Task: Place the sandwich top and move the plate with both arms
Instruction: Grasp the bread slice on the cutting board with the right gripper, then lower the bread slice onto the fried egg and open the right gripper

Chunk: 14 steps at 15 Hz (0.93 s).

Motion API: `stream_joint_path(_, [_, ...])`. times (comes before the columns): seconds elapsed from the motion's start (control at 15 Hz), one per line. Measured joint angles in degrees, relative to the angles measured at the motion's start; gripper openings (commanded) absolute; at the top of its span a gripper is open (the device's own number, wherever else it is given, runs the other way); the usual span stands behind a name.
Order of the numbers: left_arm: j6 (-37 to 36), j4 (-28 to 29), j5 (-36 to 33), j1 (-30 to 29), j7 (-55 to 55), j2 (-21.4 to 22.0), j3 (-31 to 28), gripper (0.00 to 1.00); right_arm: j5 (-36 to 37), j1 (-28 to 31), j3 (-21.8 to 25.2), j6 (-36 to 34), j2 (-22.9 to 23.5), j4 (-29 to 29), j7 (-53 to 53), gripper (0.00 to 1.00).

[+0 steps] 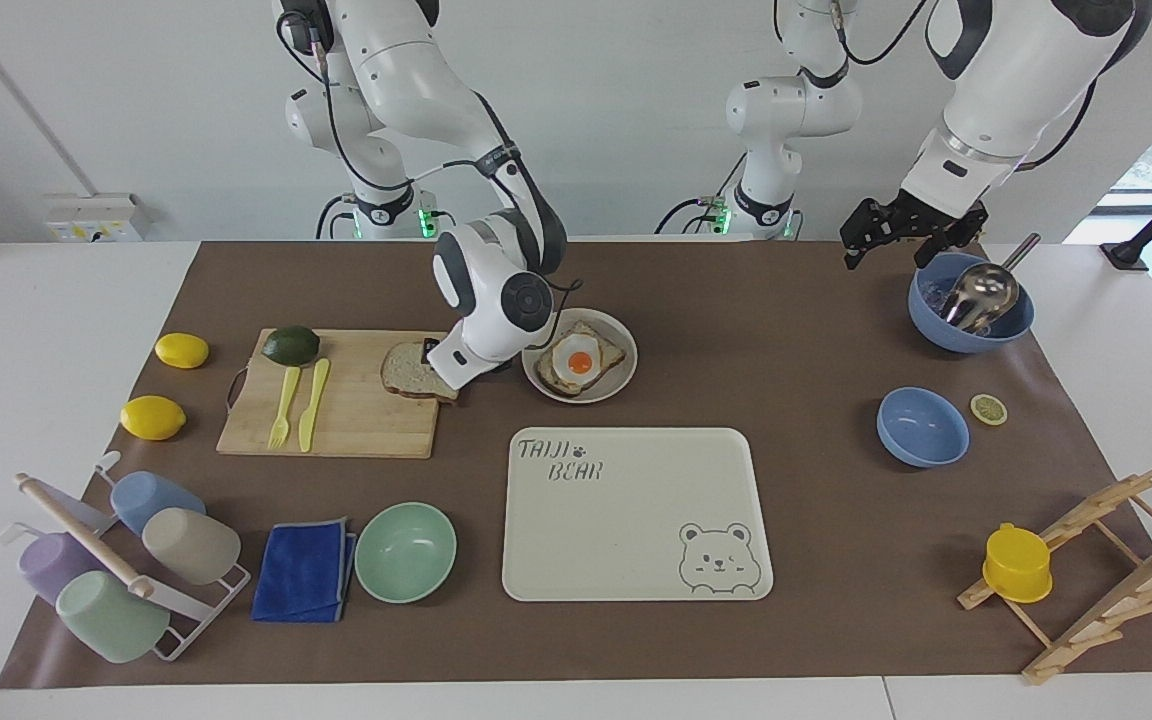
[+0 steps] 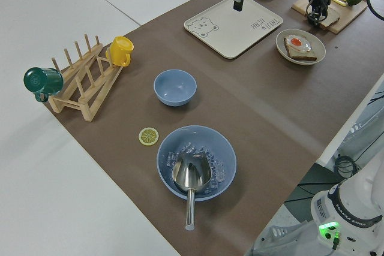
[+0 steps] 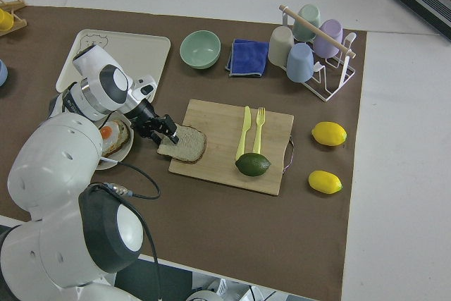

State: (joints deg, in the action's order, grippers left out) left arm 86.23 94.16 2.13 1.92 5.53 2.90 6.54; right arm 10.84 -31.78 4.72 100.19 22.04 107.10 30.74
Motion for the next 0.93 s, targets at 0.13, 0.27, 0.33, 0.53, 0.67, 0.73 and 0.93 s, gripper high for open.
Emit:
stream_joint_path(0.13, [0.00, 0.00, 0.00, 0.00, 0.00, 0.00, 0.00, 1.00, 0.13, -0.06, -0.01, 0.00, -0.43, 0.57, 0.00, 0.15])
stream_joint_path(0.27, [0.00, 0.00, 0.00, 0.00, 0.00, 0.00, 0.00, 1.00, 0.18, -0.13, -0.09, 0.00, -0.98, 0.99, 0.00, 0.00])
stream_joint_path(0.33, [0.00, 0.00, 0.00, 0.00, 0.00, 0.00, 0.00, 1.00, 0.41, -0.18, -0.20, -0.03, -1.19, 1.06, 0.00, 0.00])
stream_joint_path(0.53, [0.00, 0.00, 0.00, 0.00, 0.00, 0.00, 0.00, 1.00, 1.54, -0.59, -0.33, -1.04, -1.60, 0.47, 0.00, 0.00])
stream_joint_path(0.67, [0.00, 0.00, 0.00, 0.00, 0.00, 0.00, 0.00, 1.00, 1.92, -0.65, -0.54, -3.23, -1.60, -2.28, 0.00, 0.00])
stream_joint_path(0.73, [0.00, 0.00, 0.00, 0.00, 0.00, 0.00, 0.00, 1.00, 1.92, -0.72, -1.25, -5.15, -1.42, -5.11, 0.00, 0.00])
stream_joint_path(0.93, [0.00, 0.00, 0.00, 0.00, 0.00, 0.00, 0.00, 1.00, 1.88, -1.19, -5.01, -10.93, 0.01, -14.50, 0.00, 0.00])
